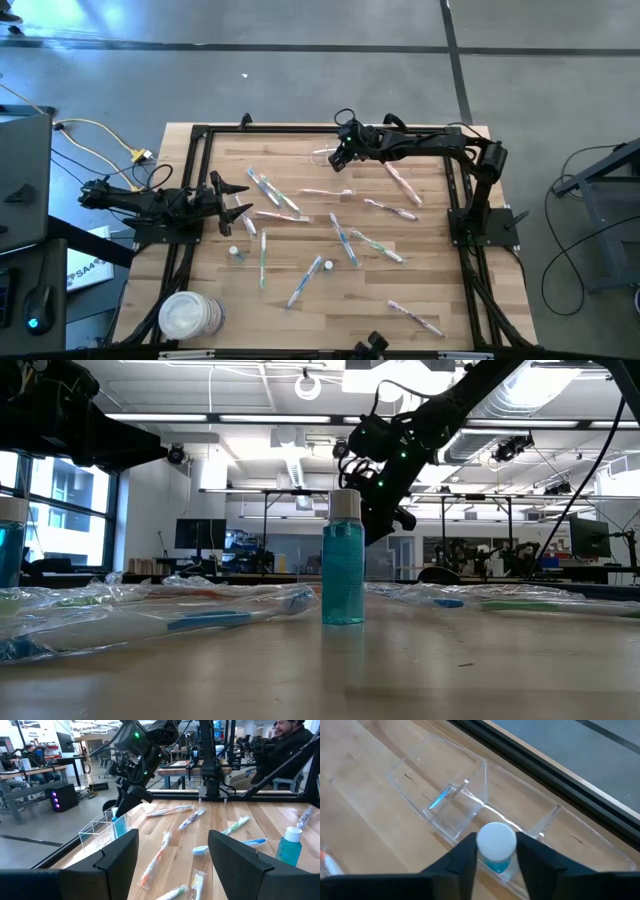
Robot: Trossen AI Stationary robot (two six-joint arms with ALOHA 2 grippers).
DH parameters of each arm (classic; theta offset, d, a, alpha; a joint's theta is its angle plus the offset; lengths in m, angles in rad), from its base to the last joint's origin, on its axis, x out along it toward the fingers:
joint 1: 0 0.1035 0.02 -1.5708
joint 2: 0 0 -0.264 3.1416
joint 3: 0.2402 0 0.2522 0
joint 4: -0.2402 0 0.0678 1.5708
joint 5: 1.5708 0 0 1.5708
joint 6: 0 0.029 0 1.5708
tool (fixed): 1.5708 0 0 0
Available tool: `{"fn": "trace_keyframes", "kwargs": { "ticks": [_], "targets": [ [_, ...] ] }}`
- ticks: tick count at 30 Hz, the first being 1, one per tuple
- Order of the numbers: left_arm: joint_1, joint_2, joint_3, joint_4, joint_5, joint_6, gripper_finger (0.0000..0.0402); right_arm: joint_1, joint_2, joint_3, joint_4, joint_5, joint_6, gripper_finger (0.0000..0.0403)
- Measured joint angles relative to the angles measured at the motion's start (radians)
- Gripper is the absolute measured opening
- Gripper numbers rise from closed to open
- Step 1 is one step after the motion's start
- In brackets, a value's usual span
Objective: Pick & Place toothbrushing station
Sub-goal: Put the top blue mouthwash into the transparent organizer
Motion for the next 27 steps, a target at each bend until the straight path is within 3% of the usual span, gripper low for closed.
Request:
{"fn": "trace_keyframes", "kwargs": {
  "ticks": [5,18,27],
  "targets": [
    [0.000,0.000,0.000,-0.006,0.000,0.000,0.0239,0.000,0.000,0.000,0.000,0.000,-0.004,0.0170],
    [0.000,0.000,0.000,-0.011,0.000,0.000,0.0239,0.006,-0.002,0.000,0.032,0.004,-0.012,0.0172],
    [0.000,0.000,0.000,-0.012,-0.001,0.000,0.0239,0.031,-0.063,0.001,0.035,0.109,-0.064,0.0173]
  ]
}}
